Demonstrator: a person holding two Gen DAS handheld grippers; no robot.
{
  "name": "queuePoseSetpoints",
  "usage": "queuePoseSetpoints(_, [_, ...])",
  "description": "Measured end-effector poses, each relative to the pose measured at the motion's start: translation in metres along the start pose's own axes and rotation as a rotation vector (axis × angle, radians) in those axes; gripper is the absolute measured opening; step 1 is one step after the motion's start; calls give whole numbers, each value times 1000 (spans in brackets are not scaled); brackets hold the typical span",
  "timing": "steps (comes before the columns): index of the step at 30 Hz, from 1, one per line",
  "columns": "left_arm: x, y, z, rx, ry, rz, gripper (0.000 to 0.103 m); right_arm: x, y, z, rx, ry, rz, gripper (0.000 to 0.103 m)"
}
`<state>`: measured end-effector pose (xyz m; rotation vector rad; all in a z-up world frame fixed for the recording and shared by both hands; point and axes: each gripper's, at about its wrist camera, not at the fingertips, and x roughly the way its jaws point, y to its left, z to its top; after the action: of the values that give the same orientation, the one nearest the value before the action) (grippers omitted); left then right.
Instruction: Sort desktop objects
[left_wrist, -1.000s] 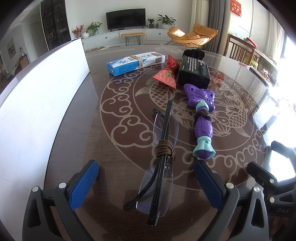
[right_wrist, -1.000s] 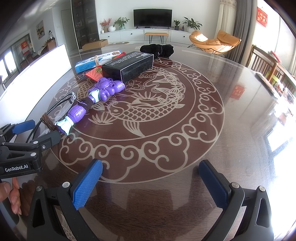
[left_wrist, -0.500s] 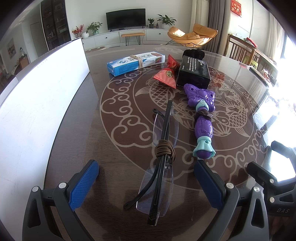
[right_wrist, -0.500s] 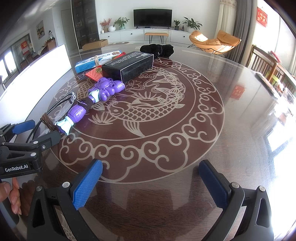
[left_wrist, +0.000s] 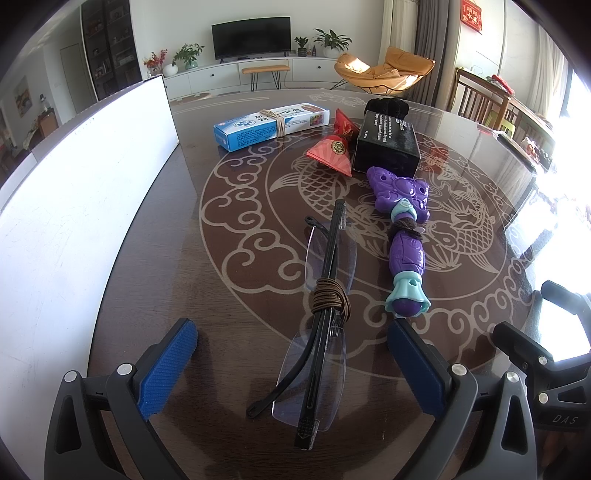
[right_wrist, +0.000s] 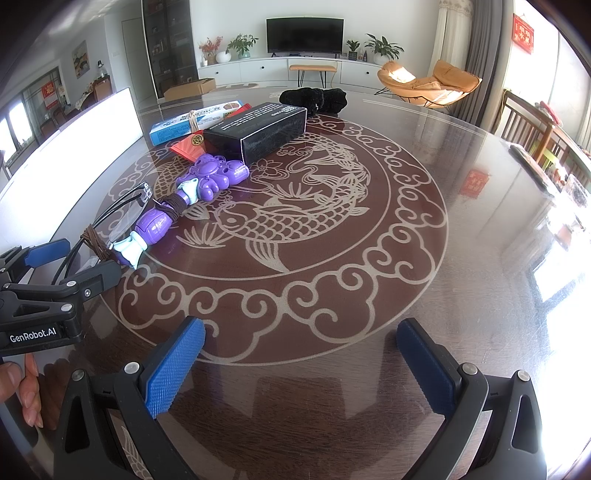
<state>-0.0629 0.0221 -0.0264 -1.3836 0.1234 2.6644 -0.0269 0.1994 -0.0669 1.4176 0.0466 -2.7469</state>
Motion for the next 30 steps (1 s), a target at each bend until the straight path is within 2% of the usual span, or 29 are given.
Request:
queuePoseSetpoints(10, [0,8,0,-32,3,14,103,0,0,0,0,0,0,103])
queuePoseSetpoints(13, [-7,13,-5,-36,-24,25,84,0,0,0,0,0,0,103])
queuePoseSetpoints(15, [-14,15,-12,-14,-51,19,56,0,0,0,0,0,0,103])
queuePoseSetpoints(18, [-27,15,-25,26,-68,-3,37,0,0,0,0,0,0,103])
queuePoseSetpoints(20, [-34,18,-35,29,-70,-21,34,0,0,1,-4,4,1,103])
queuePoseSetpoints(23, [-42,24,-47,26,-76,-37,33,6,-1,16,-2,60,46,103])
queuePoseSetpoints(24, [-44,26,-50,20,-79,-44,33,9,-1,24,27,73,73,103])
queuePoseSetpoints(26, [-47,30,-53,0,-80,-64,33,14,1,43,97,92,140,95])
queuePoseSetpoints(28, [-48,32,-56,-16,-81,-80,33,26,11,63,138,139,193,95])
queuePoseSetpoints(30, [-50,34,-57,-29,-83,-91,33,37,30,78,137,171,202,94])
